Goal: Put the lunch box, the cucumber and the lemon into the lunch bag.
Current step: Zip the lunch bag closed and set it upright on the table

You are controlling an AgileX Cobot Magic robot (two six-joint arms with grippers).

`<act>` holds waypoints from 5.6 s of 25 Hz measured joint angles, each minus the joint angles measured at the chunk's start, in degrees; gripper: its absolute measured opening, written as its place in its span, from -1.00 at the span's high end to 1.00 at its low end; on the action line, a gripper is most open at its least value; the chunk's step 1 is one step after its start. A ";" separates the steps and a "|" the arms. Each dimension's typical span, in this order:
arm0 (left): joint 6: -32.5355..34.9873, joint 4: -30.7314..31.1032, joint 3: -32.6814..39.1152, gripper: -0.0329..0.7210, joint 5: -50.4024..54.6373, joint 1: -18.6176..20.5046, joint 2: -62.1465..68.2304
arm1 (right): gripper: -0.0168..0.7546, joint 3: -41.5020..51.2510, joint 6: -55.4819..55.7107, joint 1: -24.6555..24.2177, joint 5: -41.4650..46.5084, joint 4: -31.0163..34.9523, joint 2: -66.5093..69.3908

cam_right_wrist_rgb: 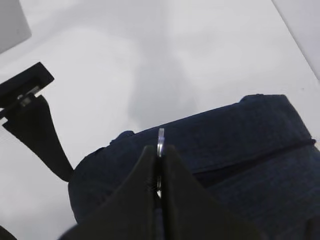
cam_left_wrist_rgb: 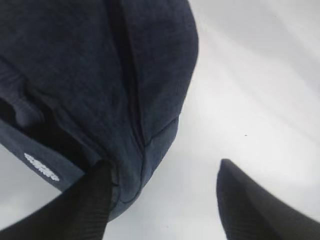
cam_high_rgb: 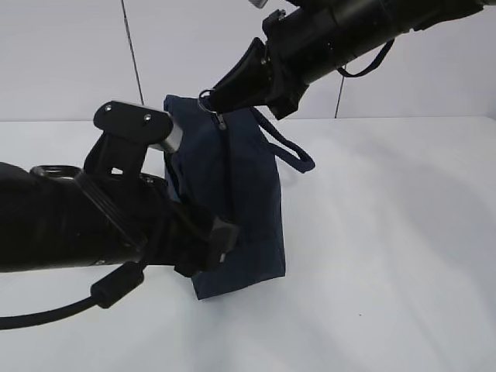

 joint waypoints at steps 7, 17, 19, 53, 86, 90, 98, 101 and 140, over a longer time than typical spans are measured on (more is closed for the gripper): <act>-0.12 -1.79 0.00 -0.32 -11.76 -3.94 0.00 | 0.94 -0.37 0.00 1.25 0.69 2.74 0.00; -6.15 -1.91 0.00 -0.27 -16.21 -4.07 2.51 | 0.94 -0.37 0.00 7.46 -4.45 2.39 0.00; -6.17 -1.83 0.00 -0.27 -16.21 -4.07 2.51 | 0.94 -0.37 0.00 7.46 -5.66 2.58 0.00; -10.48 14.76 0.04 -0.24 -23.20 8.50 2.40 | 0.94 -0.41 1.07 7.70 -18.24 10.18 2.70; -10.02 18.71 5.70 -0.23 -0.59 8.10 -6.61 | 0.94 -0.53 -1.87 7.81 -19.60 18.30 6.28; -10.02 18.63 2.92 -0.23 -2.34 5.95 -4.35 | 0.94 -0.53 -1.98 7.81 -19.16 19.50 6.28; -10.02 18.36 -2.12 -0.23 -7.50 4.80 3.81 | 0.94 -0.53 -1.98 7.81 -18.36 20.03 6.28; -10.13 17.05 -2.44 -0.11 -10.14 4.80 5.04 | 0.94 -0.53 -1.98 7.81 -18.26 20.13 6.28; -10.32 18.53 -0.83 0.91 -17.74 4.80 5.18 | 0.94 -0.53 -0.11 4.51 -23.31 21.99 6.45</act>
